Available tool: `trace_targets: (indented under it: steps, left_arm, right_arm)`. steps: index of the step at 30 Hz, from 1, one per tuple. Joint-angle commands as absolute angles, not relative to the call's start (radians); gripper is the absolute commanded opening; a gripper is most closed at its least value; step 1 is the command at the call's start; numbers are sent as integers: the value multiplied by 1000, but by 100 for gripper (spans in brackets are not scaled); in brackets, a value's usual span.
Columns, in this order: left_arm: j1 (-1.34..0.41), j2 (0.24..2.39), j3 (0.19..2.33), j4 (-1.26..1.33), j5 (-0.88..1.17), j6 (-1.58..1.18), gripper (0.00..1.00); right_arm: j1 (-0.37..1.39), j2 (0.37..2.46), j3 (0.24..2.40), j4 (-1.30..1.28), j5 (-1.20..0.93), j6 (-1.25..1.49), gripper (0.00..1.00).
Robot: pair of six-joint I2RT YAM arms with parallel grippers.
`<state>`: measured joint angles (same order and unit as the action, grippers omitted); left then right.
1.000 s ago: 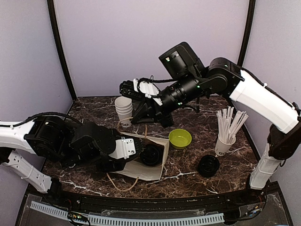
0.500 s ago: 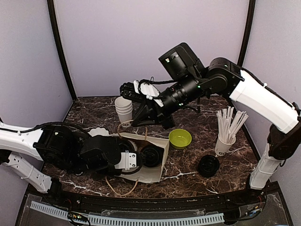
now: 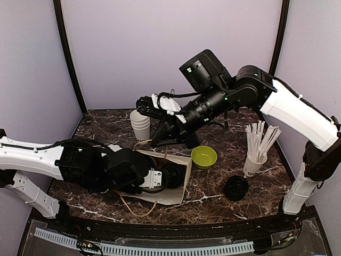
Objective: Pack the takeout coffee
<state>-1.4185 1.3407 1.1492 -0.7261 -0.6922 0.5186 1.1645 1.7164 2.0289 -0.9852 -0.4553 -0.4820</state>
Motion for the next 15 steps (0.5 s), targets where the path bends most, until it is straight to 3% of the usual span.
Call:
trace_targets:
  steps: [1, 15]
  left_arm:
    - [-1395, 1345, 1133, -718, -654, 543, 47]
    - [-1364, 1358, 1050, -594, -629, 641, 47]
  right_arm:
    - [1173, 1705, 2065, -977, -487, -487, 0]
    - [1174, 1739, 2108, -956, -528, -446, 0]
